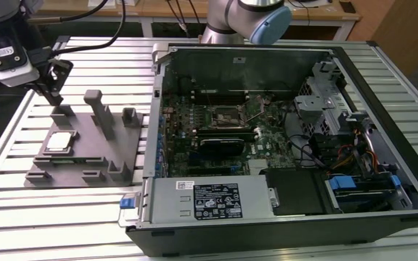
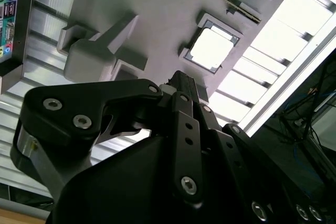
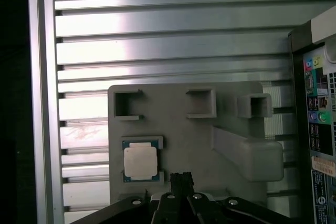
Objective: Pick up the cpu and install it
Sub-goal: 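Pick up the cpu and move it towards the insertion slot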
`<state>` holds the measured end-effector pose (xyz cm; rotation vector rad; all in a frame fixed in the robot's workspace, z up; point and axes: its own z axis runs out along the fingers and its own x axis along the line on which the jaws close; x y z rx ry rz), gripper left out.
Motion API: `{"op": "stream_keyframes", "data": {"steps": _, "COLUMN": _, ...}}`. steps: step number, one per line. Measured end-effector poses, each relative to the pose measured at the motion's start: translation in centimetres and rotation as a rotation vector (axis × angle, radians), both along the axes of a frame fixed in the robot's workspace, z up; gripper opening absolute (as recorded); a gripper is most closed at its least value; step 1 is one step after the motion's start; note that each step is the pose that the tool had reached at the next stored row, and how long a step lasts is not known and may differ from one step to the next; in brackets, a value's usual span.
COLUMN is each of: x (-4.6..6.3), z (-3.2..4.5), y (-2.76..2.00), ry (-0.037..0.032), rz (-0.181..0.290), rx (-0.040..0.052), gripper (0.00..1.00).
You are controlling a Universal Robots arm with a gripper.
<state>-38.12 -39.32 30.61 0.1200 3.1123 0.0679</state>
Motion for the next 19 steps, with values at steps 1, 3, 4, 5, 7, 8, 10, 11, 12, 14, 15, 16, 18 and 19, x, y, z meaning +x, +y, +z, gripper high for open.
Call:
{"op": "stream_keyframes", "data": {"steps": 1, "x": -0.03, "z": -0.03, "y": 0.00, "ry": 0.0000, "rz": 0.000, "rx": 0.0000, "gripper": 0.11}}
{"op": "stream_keyframes", "data": {"steps": 3, "x": -0.07, "z": -0.12, "y": 0.00, "ry": 0.0000, "rz": 0.000, "rx": 0.0000, "gripper": 0.11}}
{"op": "stream_keyframes", "data": {"steps": 4, "x": -0.08, "z": -0.19, "y": 0.00, "ry": 0.0000, "rz": 0.000, "rx": 0.0000, "gripper": 0.11}}
{"op": "stream_keyframes", "data": {"steps": 5, "x": -0.10, "z": -0.28, "y": 0.00, "ry": 0.0000, "rz": 0.000, "rx": 0.0000, "gripper": 0.11}}
{"op": "stream_keyframes", "data": {"steps": 7, "x": -0.17, "z": -0.45, "y": 0.00, "ry": 0.0001, "rz": 0.000, "rx": 0.0000, "gripper": 0.11}}
{"op": "stream_keyframes", "data": {"steps": 8, "x": -0.22, "z": -0.51, "y": 0.00, "ry": 0.0001, "rz": 0.000, "rx": -0.0001, "gripper": 0.11}}
{"op": "stream_keyframes", "data": {"steps": 10, "x": -0.32, "z": -0.63, "y": 0.00, "ry": 0.0000, "rz": 0.000, "rx": 0.0000, "gripper": 0.11}}
{"op": "stream_keyframes", "data": {"steps": 11, "x": -0.39, "z": -0.68, "y": 0.00, "ry": 0.0000, "rz": 0.000, "rx": 0.0000, "gripper": 0.11}}
{"op": "stream_keyframes", "data": {"steps": 12, "x": -0.45, "z": -0.72, "y": 0.00, "ry": 0.0000, "rz": 0.000, "rx": -0.0001, "gripper": 0.11}}
{"op": "stream_keyframes", "data": {"steps": 14, "x": -0.53, "z": -0.81, "y": 0.00, "ry": -0.0002, "rz": 0.000, "rx": 0.0001, "gripper": 0.11}}
{"op": "stream_keyframes", "data": {"steps": 15, "x": -0.56, "z": -0.83, "y": 0.00, "ry": -0.0001, "rz": 0.000, "rx": 0.0000, "gripper": 0.11}}
{"op": "stream_keyframes", "data": {"steps": 16, "x": -0.60, "z": -0.85, "y": 0.00, "ry": 0.0000, "rz": 0.000, "rx": 0.0000, "gripper": 0.11}}
{"op": "stream_keyframes", "data": {"steps": 18, "x": -0.67, "z": -0.91, "y": 0.00, "ry": 0.0000, "rz": 0.000, "rx": 0.0000, "gripper": 0.11}}
{"op": "stream_keyframes", "data": {"steps": 19, "x": -0.71, "z": -0.93, "y": 0.00, "ry": 0.0000, "rz": 0.000, "rx": 0.0000, "gripper": 0.11}}
